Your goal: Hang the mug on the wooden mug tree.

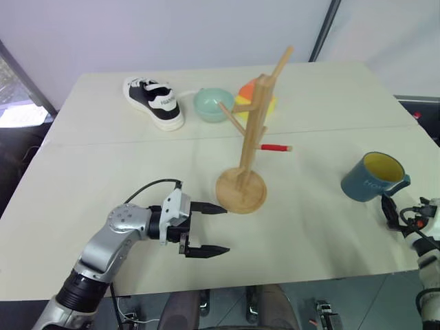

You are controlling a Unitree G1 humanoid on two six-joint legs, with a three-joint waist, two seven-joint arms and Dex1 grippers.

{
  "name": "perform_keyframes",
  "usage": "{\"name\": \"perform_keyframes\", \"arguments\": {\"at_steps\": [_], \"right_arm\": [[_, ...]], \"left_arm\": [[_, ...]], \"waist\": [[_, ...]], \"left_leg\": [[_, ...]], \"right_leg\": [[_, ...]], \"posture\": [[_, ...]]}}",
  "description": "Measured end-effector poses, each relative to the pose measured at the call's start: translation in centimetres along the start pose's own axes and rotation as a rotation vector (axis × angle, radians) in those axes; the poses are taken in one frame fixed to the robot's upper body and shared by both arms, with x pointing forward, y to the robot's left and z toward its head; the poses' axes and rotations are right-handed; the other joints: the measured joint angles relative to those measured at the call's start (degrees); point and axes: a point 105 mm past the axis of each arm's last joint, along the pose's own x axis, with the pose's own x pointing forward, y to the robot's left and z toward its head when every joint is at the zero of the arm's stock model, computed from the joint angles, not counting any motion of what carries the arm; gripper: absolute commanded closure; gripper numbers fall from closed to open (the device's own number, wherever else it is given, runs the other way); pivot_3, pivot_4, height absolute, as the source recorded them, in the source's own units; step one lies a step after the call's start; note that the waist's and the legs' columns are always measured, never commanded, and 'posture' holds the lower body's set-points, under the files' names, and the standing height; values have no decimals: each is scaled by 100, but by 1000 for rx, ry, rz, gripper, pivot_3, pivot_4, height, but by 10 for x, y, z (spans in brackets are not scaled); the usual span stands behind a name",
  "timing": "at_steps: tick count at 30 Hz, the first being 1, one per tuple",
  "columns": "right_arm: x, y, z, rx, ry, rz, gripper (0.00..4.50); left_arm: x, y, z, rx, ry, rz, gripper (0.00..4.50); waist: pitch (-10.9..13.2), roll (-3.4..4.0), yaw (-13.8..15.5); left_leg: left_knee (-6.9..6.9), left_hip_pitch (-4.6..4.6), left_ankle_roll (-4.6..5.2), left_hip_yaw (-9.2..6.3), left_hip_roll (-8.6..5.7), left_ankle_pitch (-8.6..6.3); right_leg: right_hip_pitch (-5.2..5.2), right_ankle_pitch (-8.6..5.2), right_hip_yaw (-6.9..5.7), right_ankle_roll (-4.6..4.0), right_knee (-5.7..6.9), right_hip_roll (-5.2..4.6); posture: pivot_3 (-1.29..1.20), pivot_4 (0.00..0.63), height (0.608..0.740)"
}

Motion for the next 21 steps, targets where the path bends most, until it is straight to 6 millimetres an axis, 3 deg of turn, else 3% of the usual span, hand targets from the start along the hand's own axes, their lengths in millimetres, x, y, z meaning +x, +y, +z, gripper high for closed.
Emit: {"name": "perform_keyframes", "arguments": {"at_steps": [7,10,17,21], "right_arm": [[14,2,-3,19,2,33,19],[20,4,-1,26,-7,53,843],[28,16,-2,40,-14,120,4362],[29,19,0,36,-22,150,4437]], "left_arm": [[1,0,2,5,-1,8,0],[1,2,2,4,0,16,0],[3,1,6,22,-1,26,0],[2,1,6,17,8,31,0]], "waist": [[0,1,4],[0,0,2],[0,0,9],[1,-2,9]], "left_leg": [[0,8,4,8,3,3],[0,8,13,11,2,8],[9,13,12,11,3,7],[11,14,4,11,4,2]], "right_leg": [[1,14,-2,-22,9,3],[1,16,-5,-24,10,6],[7,12,-7,-16,18,7],[8,11,-6,-15,18,6]], "posture": [[0,150,732],[0,150,732],[0,150,732],[0,150,732]]}}
